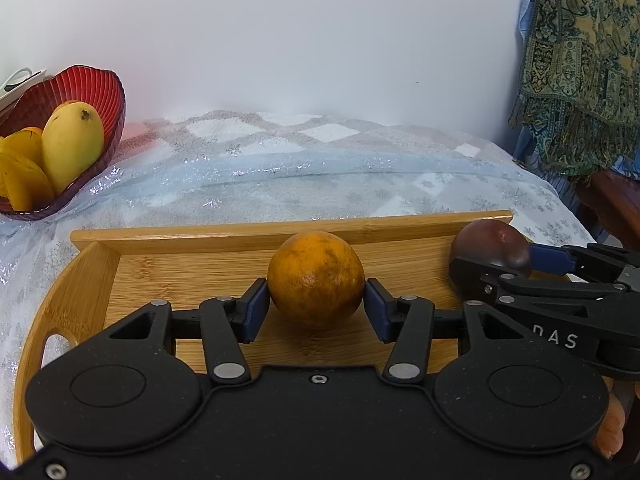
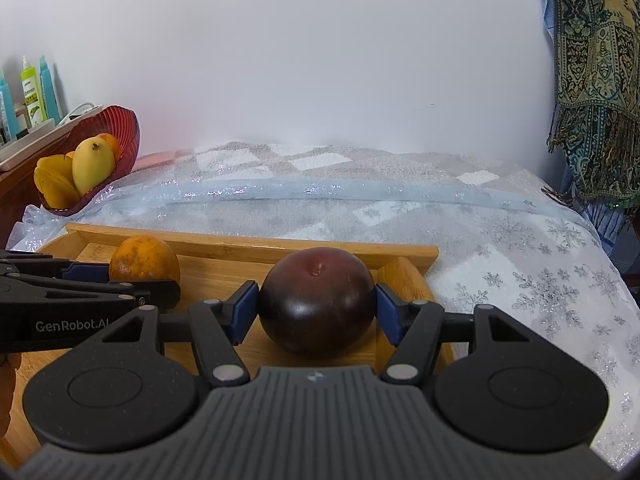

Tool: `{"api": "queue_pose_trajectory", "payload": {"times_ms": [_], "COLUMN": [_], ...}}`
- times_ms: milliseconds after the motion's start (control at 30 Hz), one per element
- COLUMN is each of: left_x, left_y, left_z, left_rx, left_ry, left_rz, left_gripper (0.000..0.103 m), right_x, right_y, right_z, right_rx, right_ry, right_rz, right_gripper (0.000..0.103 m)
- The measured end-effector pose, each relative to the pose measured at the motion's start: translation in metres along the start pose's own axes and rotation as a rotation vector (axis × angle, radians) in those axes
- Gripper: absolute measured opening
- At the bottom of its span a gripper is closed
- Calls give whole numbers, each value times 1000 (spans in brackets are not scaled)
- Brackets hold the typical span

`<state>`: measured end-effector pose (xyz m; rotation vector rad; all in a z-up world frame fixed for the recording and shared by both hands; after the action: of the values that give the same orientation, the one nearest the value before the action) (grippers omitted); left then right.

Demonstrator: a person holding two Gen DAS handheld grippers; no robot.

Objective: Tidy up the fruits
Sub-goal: 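Open the left tool to set the orange on the tray while the right tool releases the plum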

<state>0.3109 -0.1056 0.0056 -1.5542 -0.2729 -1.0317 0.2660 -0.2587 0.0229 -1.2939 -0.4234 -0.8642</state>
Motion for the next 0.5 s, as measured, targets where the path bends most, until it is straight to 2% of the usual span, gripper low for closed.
{"api": "queue_pose_trajectory", "payload": {"times_ms": [233, 367, 500], "left_x": [-2, -3, -4], "left_y": [0, -4, -8], "left_z": [-1, -3, -3], "left_rx": [4, 5, 14], "left_ry": [10, 16, 19], "left_rz": [1, -4, -4], "left_gripper": [55, 64, 69], "right_x": [0, -1, -2], "right_y": [-3, -5, -9], "right_z": [-1, 1, 3], "right_rx": [-3, -12, -16], "right_ry": [-2, -27, -40], "right_rz": [-7, -16, -25], "right_gripper": [69, 69, 78]}}
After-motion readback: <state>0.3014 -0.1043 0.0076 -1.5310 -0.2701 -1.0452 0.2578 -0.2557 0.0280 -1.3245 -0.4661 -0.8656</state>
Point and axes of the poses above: each gripper's, at about its wrist camera, not at the fingertips, and y roughly the way its jaws point, z to its left, x to its top, the point moved 3 cm from there along y, roughly the way its jaws point, and after that the axes turned 14 degrees about y, right-handed, at the moved point
